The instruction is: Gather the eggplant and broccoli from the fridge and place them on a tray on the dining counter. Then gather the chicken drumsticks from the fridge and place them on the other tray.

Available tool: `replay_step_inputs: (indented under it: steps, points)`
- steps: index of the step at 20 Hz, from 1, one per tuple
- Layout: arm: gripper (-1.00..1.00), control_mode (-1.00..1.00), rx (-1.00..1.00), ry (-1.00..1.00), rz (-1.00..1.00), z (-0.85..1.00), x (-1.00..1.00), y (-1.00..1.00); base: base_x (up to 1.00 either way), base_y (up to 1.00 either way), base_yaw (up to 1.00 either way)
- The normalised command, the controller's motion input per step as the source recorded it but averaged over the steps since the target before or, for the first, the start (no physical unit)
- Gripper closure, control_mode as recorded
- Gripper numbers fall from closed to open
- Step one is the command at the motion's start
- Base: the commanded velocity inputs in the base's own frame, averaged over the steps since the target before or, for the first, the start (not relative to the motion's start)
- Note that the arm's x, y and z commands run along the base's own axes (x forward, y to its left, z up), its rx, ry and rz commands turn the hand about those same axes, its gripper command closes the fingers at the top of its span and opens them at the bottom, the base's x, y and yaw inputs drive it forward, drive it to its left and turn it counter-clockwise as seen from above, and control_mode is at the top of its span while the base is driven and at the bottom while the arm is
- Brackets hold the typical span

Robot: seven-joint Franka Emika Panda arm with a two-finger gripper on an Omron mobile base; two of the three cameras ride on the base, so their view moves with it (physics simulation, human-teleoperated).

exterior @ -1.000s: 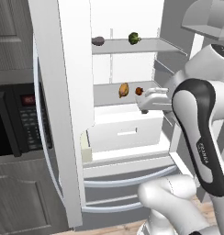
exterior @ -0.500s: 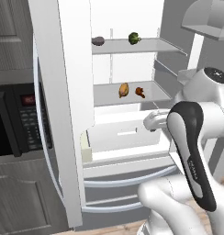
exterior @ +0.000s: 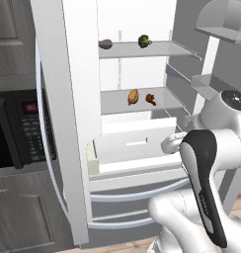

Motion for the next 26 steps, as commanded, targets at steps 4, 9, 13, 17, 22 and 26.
replay_step_inputs:
  steps: [4, 9, 13, 17, 22, 26]
  points:
    - [-1.00, -1.00, 0.00, -0.10, 0.00, 0.00, 0.00, 0.00, 0.00, 0.00, 0.00]
    - [-1.00, -1.00, 0.00, -0.13, 0.00, 0.00, 0.00, 0.00, 0.00, 0.00, 0.00]
    - [-1.00, -1.00, 0.00, 0.00, 0.00, 0.00, 0.00, 0.00, 0.00, 0.00, 0.00]
    - [-1.00, -1.00, 0.00, 0.01, 0.00, 0.00, 0.08, 0.02, 0.00, 0.00, 0.00]
    - [-1.00, 1.00, 0.00, 0.01, 0.00, 0.00, 0.12, 0.08, 0.11, 0.07, -0.01]
    - [-1.00, 1.00, 0.00, 0.00, 0.00, 0.00, 0.00, 0.00, 0.34, 0.19, -0.01]
